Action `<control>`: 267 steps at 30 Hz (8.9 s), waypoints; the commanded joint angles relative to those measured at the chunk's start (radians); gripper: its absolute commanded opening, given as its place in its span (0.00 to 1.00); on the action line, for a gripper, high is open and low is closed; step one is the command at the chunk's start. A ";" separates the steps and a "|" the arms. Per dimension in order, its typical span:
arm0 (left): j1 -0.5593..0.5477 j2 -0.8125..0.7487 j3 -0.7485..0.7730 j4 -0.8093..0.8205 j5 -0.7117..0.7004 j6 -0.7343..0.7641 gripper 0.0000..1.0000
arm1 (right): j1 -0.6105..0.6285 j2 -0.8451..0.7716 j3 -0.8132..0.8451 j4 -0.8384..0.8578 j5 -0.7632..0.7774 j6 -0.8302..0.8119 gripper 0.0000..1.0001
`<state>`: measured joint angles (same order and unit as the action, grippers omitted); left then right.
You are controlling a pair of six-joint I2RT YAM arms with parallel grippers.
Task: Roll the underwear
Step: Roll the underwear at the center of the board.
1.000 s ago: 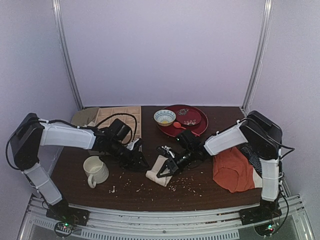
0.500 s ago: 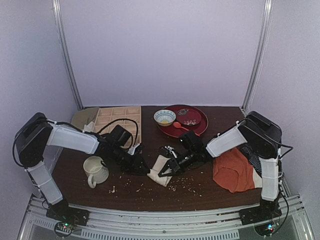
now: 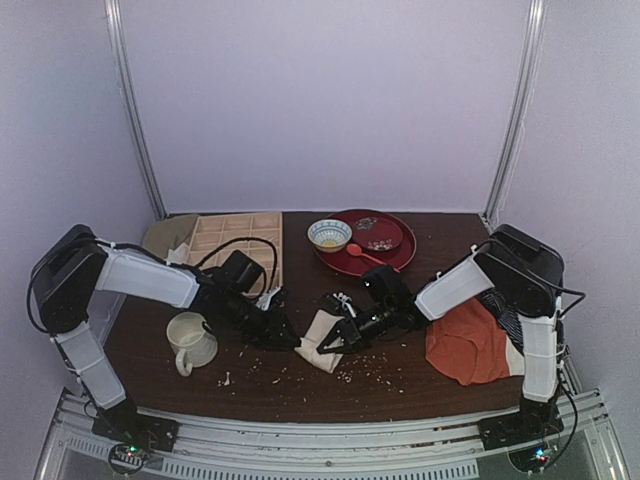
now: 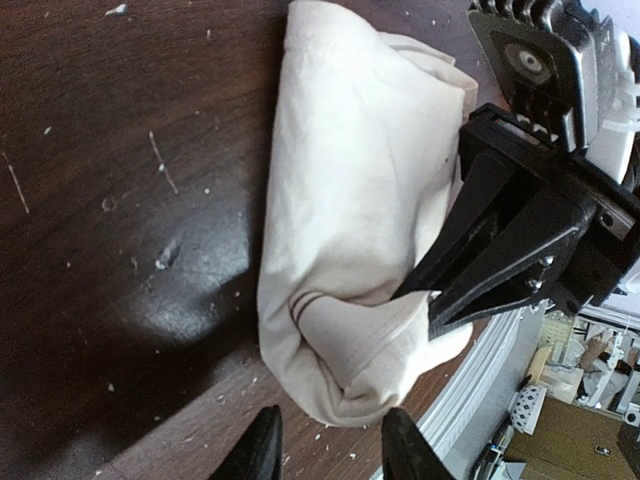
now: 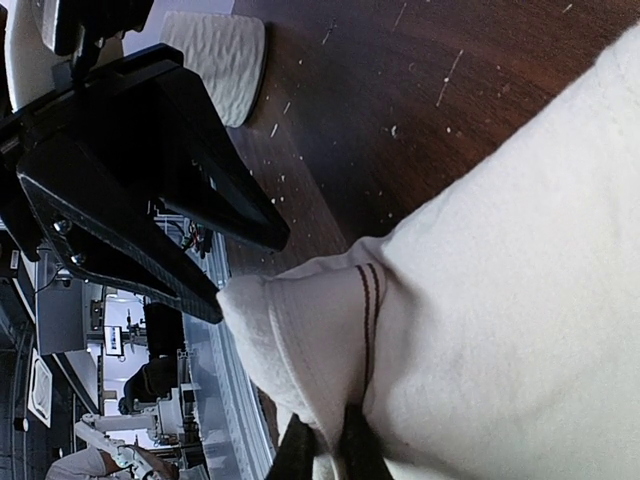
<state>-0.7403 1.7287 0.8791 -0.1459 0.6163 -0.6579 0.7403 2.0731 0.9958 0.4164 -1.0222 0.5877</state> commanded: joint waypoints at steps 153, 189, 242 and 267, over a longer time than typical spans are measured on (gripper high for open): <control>-0.154 0.069 -0.117 0.249 -0.112 -0.234 0.19 | 0.145 -0.237 -0.213 -0.202 0.251 -0.017 0.00; -0.081 0.165 0.075 0.328 0.031 -0.146 0.07 | 0.135 -0.268 -0.160 -0.386 0.318 -0.183 0.00; -0.082 0.243 0.102 0.058 -0.166 -0.221 0.00 | 0.207 -0.216 -0.247 -0.309 0.246 0.036 0.00; -0.080 -0.093 0.019 0.014 -0.236 -0.115 0.13 | 0.188 -0.080 0.017 -0.729 0.231 -0.186 0.00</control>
<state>-0.8253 1.6962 0.9249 -0.1307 0.3748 -0.8242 0.9241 1.9244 1.0054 -0.0639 -0.8749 0.4725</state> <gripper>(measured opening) 0.128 0.038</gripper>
